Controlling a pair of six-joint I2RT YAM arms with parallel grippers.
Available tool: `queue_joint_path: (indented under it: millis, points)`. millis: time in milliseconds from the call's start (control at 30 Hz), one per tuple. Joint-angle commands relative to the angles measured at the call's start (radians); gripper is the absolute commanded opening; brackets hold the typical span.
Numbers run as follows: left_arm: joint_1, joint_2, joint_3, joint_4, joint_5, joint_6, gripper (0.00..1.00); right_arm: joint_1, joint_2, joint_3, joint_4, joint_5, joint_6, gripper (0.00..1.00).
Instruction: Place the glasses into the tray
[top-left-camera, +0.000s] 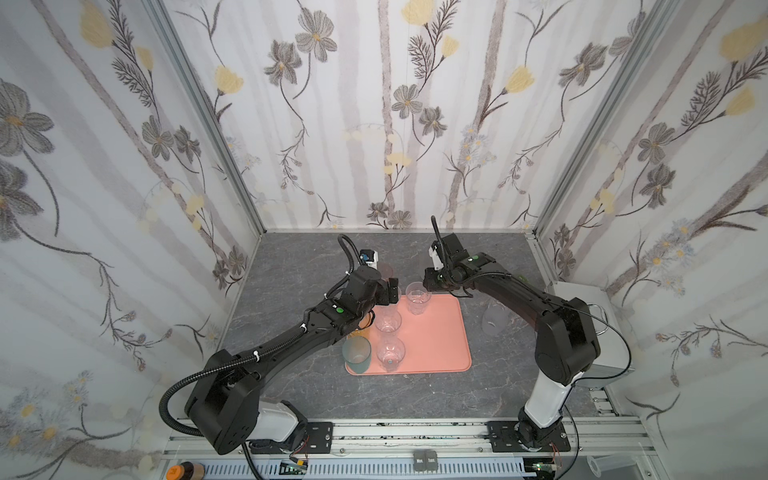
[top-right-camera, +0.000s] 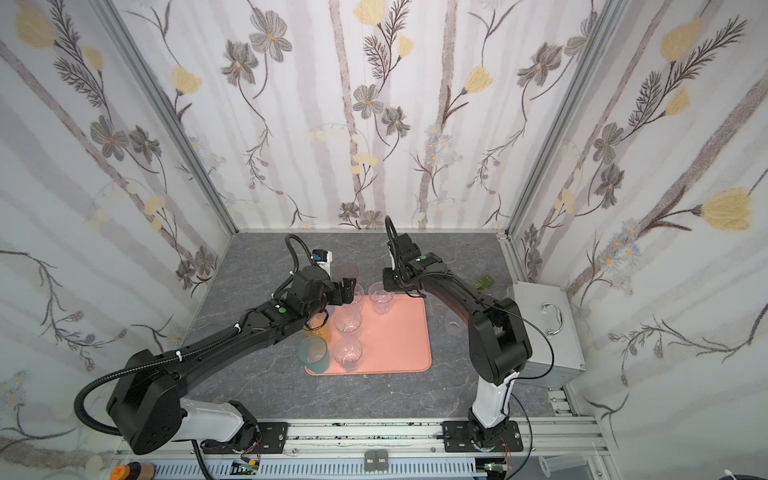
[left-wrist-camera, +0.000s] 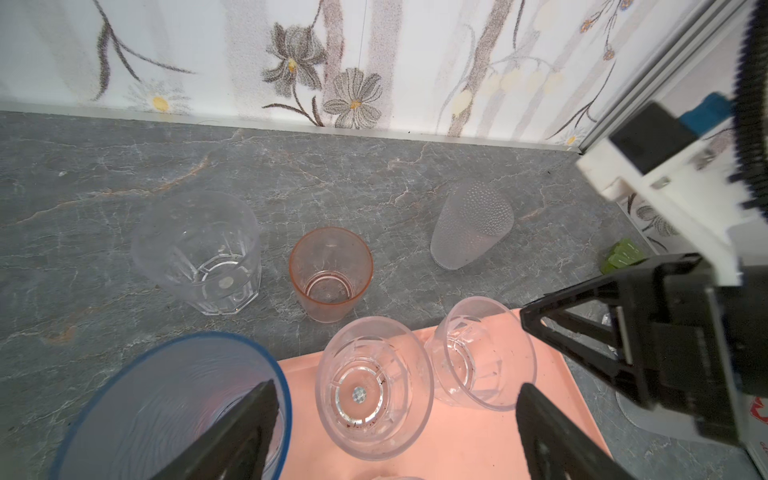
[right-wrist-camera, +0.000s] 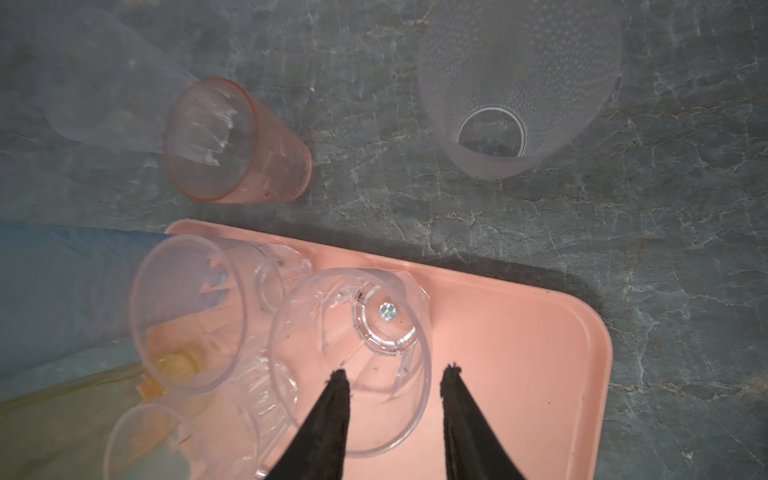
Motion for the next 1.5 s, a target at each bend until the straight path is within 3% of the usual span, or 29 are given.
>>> queue_joint_path:
  millis: [0,267,533,800,1000,1200,1467]
  points:
    - [-0.004,-0.011,0.0,0.031,-0.041,-0.002,0.93,-0.028,-0.072,-0.034,0.114,-0.075,0.089,0.41]
    - [-0.109,0.058,0.054,0.039,-0.005,0.09,0.98,-0.11,-0.236,-0.2,0.249,-0.074,0.189,0.42]
    - [-0.185,0.199,0.135,0.039,0.045,0.12,0.98,-0.135,-0.279,-0.307,0.276,-0.08,0.196,0.42]
    - [-0.209,0.251,0.157,0.037,0.037,0.111,0.99,-0.139,-0.273,-0.348,0.306,-0.078,0.199,0.42]
    - [-0.209,0.258,0.155,0.037,0.037,0.117,0.99,-0.195,-0.259,-0.349,0.227,0.018,0.13,0.41]
    - [-0.21,0.281,0.173,0.039,0.049,0.119,0.99,-0.273,-0.259,-0.331,0.102,0.237,0.026,0.39]
    - [-0.213,0.306,0.194,0.037,0.066,0.117,0.99,-0.315,-0.208,-0.329,0.079,0.304,-0.007,0.34]
